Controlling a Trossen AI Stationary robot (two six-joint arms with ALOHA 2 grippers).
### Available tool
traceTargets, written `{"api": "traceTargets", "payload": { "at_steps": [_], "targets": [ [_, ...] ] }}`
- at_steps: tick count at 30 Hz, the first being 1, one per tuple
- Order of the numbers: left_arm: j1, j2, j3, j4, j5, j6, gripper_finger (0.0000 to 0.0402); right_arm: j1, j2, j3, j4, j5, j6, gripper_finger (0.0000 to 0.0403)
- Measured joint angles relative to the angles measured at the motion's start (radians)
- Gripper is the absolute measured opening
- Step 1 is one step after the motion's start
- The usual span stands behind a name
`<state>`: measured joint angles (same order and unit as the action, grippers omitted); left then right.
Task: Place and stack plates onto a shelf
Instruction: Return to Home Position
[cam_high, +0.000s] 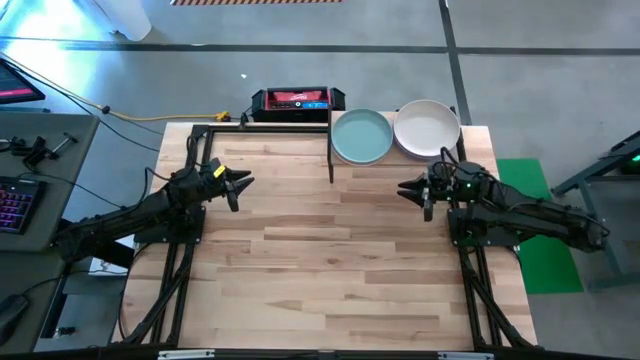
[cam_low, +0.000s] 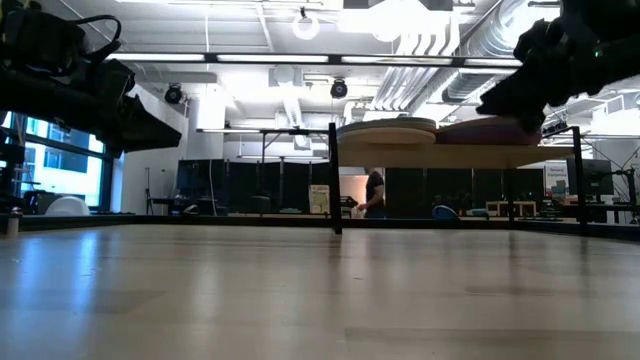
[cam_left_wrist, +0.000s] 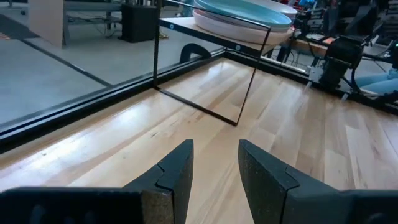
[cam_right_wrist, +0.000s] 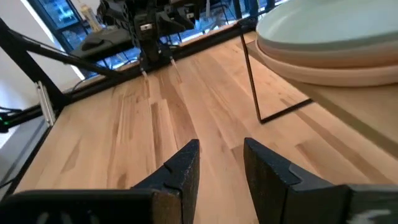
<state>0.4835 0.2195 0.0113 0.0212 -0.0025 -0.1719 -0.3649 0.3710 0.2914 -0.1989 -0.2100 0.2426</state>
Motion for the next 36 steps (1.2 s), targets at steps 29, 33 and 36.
{"api": "traceTargets", "payload": {
  "at_steps": [29, 33, 36],
  "targets": [
    [0.0, 0.0, 0.0, -0.001, -0.01, 0.0, 0.0117, 0.0, 0.0, -0.281, 0.296, -0.034, -0.026, 0.0107],
    [0.0, 0.0, 0.0, -0.001, -0.01, 0.0, 0.0117, 0.0, 0.001, -0.281, 0.249, -0.03, -0.002, 0.0107],
    [0.0, 0.0, 0.0, -0.001, -0.01, 0.0, 0.0117, 0.0, 0.003, -0.281, 0.248, -0.029, 0.022, 0.0107]
  ]
}}
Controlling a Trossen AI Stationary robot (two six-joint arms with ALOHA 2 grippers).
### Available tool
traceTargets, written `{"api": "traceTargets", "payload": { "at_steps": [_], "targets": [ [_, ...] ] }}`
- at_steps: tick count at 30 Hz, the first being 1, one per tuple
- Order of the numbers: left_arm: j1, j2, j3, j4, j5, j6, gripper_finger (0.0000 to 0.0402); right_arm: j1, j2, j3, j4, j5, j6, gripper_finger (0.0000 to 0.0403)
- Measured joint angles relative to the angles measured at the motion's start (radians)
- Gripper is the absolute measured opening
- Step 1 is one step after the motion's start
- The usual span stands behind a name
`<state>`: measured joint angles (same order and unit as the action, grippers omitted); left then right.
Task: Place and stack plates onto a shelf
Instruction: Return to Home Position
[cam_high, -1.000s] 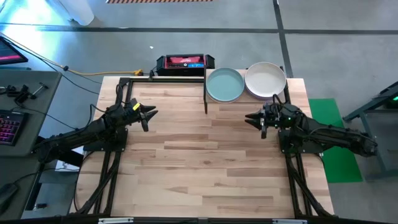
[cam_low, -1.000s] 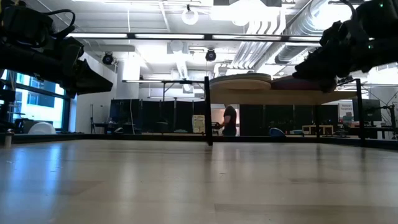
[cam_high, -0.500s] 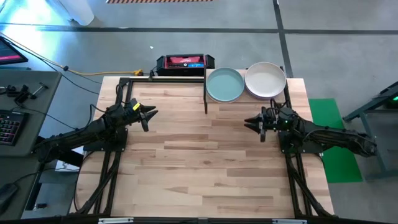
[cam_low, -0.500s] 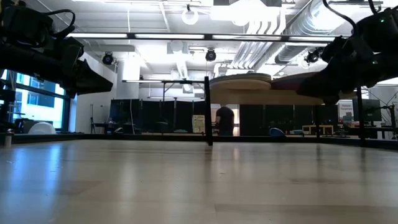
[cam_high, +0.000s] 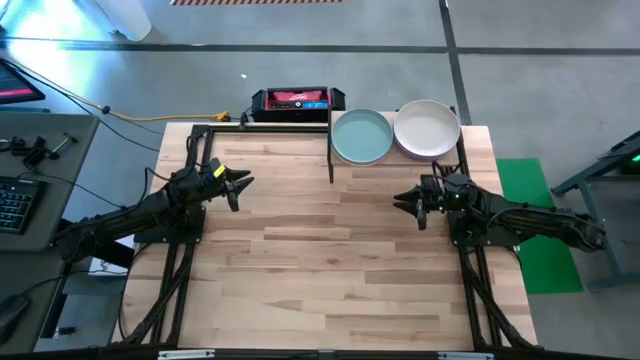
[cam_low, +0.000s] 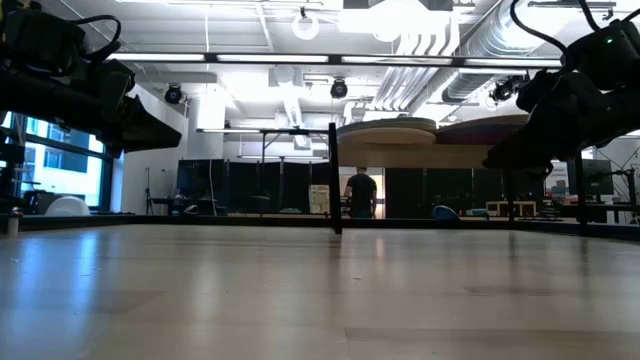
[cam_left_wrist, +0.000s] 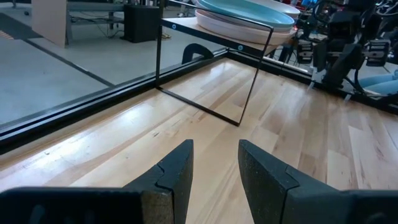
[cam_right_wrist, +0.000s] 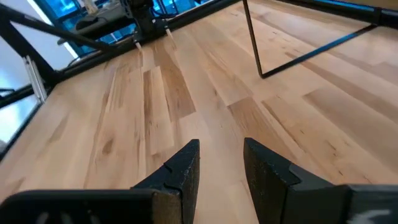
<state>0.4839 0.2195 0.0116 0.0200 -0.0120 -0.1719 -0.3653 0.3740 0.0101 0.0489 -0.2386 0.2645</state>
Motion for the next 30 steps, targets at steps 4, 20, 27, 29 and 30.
{"api": "traceTargets", "payload": {
  "at_steps": [4, 20, 27, 29, 30],
  "targets": [
    [0.0, 0.0, 0.0, 0.0, 0.0, 0.0, 0.0117, 0.0, 0.0, 0.0, 0.0, 0.0, 0.061, 0.0107],
    [-0.008, -0.044, 0.0, -0.001, -0.001, 0.0, 0.0117, 0.001, -0.003, 0.0, 0.0, 0.0, 0.095, 0.0107],
    [-0.072, -0.11, 0.0, 0.001, -0.002, 0.0, 0.0117, 0.065, -0.091, 0.0, 0.0, 0.006, 0.094, 0.0107],
    [-0.089, -0.111, 0.0, 0.0, -0.001, 0.0, 0.0117, 0.094, -0.128, 0.0, 0.0, 0.005, 0.094, 0.0107],
    [-0.098, -0.111, 0.0, 0.0, -0.001, 0.0, 0.0117, 0.109, -0.148, -0.001, 0.0, 0.005, 0.094, 0.0107]
  ]
}}
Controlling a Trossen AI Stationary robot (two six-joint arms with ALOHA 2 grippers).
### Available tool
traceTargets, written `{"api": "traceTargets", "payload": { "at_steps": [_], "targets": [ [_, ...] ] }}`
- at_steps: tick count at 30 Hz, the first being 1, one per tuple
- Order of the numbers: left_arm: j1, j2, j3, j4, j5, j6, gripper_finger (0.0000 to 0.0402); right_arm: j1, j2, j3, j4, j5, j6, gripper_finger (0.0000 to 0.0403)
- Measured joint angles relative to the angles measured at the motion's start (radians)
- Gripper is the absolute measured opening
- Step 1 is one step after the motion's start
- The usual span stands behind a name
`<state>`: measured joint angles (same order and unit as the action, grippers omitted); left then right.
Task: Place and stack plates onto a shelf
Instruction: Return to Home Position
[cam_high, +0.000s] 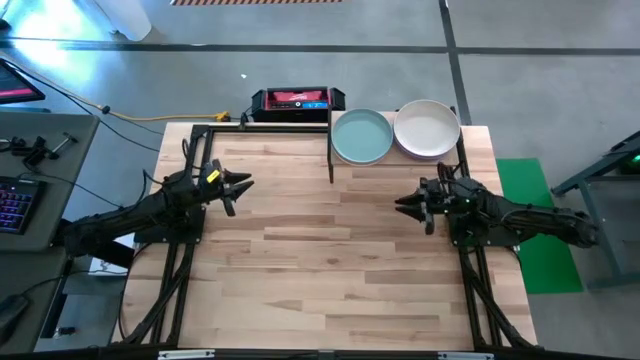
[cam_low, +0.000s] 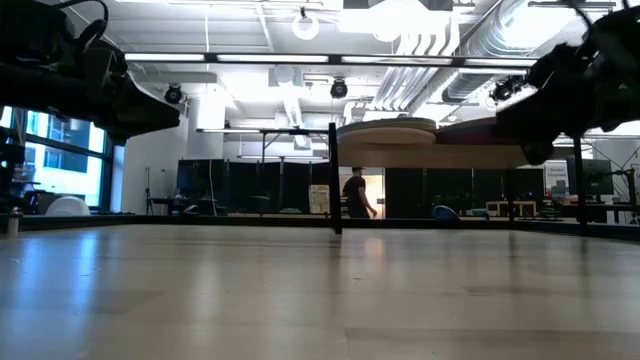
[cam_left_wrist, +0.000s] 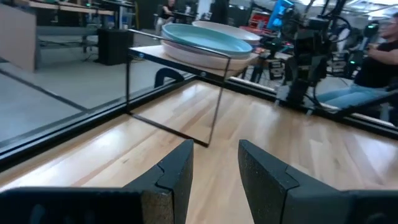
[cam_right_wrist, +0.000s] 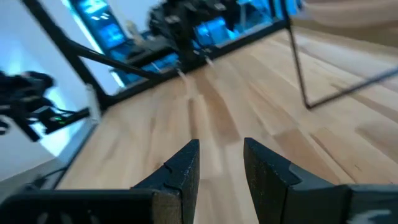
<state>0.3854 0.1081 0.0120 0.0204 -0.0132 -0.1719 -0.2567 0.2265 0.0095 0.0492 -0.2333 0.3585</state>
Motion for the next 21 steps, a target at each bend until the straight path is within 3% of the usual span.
{"api": "traceTargets", "payload": {
  "at_steps": [12, 21],
  "targets": [
    [-0.128, -0.053, 0.0, 0.0, 0.0, 0.0, 0.0117, 0.113, -0.197, 0.0, 0.001, 0.0, 0.0, 0.0107],
    [-0.193, -0.104, 0.0, 0.0, 0.001, 0.0, 0.0117, 0.114, -0.226, -0.001, 0.001, 0.0, 0.0, 0.0107]
  ]
}}
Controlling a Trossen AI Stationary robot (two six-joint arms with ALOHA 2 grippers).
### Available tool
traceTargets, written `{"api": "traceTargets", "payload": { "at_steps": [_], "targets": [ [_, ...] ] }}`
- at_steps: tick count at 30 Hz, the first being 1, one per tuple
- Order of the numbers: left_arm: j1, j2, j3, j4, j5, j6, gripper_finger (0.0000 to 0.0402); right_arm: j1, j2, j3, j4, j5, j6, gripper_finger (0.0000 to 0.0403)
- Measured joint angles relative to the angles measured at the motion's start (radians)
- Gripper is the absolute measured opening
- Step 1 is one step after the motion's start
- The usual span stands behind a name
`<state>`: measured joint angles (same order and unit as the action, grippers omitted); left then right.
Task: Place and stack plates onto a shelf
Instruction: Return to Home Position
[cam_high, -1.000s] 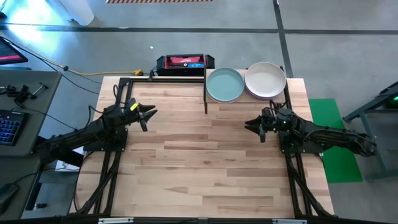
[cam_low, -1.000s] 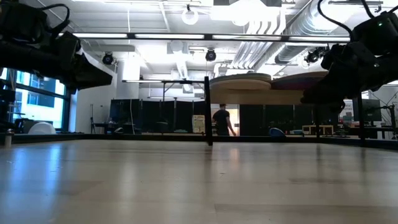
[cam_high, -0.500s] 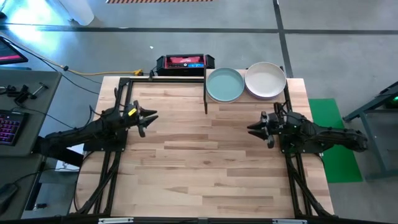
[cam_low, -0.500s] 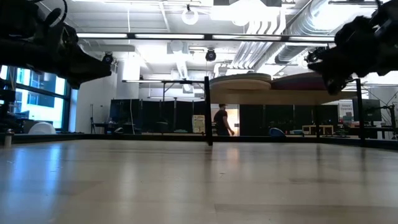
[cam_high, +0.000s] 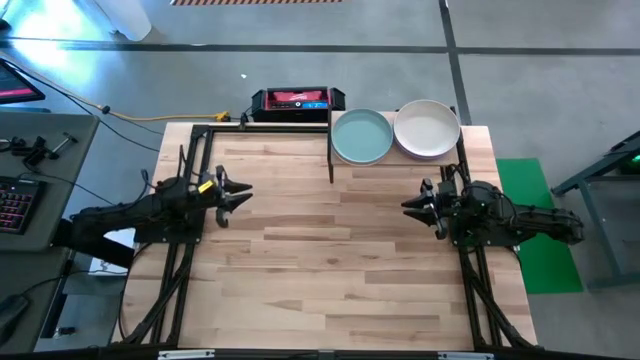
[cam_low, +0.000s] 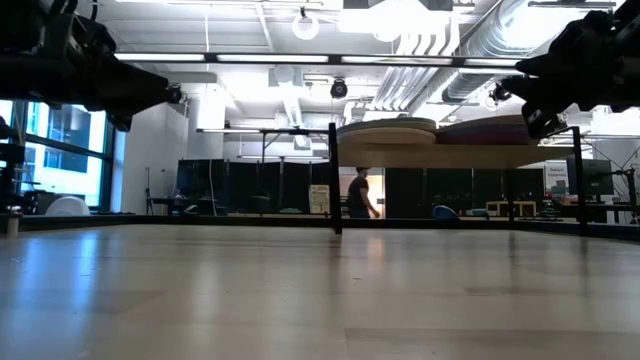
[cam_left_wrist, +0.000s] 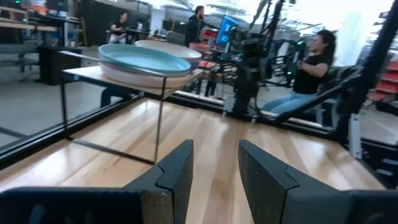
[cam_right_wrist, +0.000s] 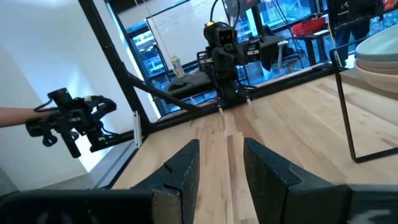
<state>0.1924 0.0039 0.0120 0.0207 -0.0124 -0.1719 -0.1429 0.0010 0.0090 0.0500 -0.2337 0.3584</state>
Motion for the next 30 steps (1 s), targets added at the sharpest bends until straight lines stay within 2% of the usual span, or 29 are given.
{"api": "traceTargets", "payload": {
  "at_steps": [12, 30],
  "targets": [
    [-0.141, 0.0, 0.0, -0.001, 0.0, 0.0, 0.0117, 0.0, 0.0, 0.0, 0.0, 0.0, 0.0, 0.0107],
    [-0.155, 0.002, 0.0, -0.001, 0.0, 0.0, 0.0117, 0.0, 0.001, 0.0, 0.0, 0.0, 0.002, 0.0107]
  ]
}}
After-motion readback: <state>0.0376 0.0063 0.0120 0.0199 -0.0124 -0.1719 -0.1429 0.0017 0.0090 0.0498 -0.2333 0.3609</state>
